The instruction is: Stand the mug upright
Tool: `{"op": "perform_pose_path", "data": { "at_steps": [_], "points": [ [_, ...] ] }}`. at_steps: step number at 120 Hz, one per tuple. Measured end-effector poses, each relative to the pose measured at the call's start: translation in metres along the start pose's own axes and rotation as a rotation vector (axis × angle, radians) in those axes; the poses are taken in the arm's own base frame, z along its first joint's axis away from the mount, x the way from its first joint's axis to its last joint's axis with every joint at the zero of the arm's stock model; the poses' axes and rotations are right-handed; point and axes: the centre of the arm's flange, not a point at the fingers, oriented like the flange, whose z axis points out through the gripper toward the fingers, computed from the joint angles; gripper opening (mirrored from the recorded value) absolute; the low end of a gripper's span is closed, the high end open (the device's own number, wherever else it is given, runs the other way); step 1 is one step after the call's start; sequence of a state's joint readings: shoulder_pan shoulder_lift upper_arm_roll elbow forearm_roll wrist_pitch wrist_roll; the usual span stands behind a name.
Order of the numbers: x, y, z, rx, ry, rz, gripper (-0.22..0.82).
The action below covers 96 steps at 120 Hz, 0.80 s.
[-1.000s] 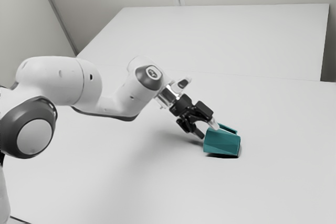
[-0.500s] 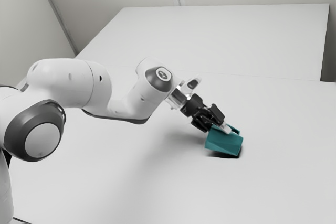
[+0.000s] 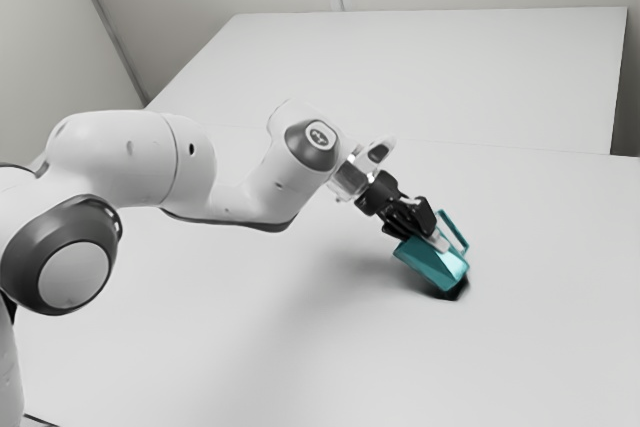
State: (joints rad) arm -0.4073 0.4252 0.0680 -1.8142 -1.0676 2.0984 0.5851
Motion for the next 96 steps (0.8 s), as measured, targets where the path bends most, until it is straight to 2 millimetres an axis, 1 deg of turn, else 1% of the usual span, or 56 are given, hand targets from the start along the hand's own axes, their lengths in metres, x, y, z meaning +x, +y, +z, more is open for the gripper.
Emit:
{"op": "perform_pose_path", "data": {
  "at_steps": [12, 21, 33, 56, 64, 79, 96],
  "points": [
    [0.001, 0.012, -0.010, 0.022, 0.005, 0.025, -0.16],
    [0.002, 0.021, -0.026, 0.060, 0.008, 0.055, -0.16],
    [0.000, 0.026, -0.049, 0.127, 0.005, 0.089, -0.17],
    [-0.008, 0.013, -0.099, 0.268, 0.003, 0.109, -0.17],
    [-0.009, 0.011, -0.118, 0.342, 0.001, 0.128, -0.17],
    [-0.012, 0.003, -0.147, 0.506, -0.015, 0.160, -0.17],
    [-0.013, -0.017, -0.175, 0.674, -0.032, 0.157, -0.17]
  ]
}}
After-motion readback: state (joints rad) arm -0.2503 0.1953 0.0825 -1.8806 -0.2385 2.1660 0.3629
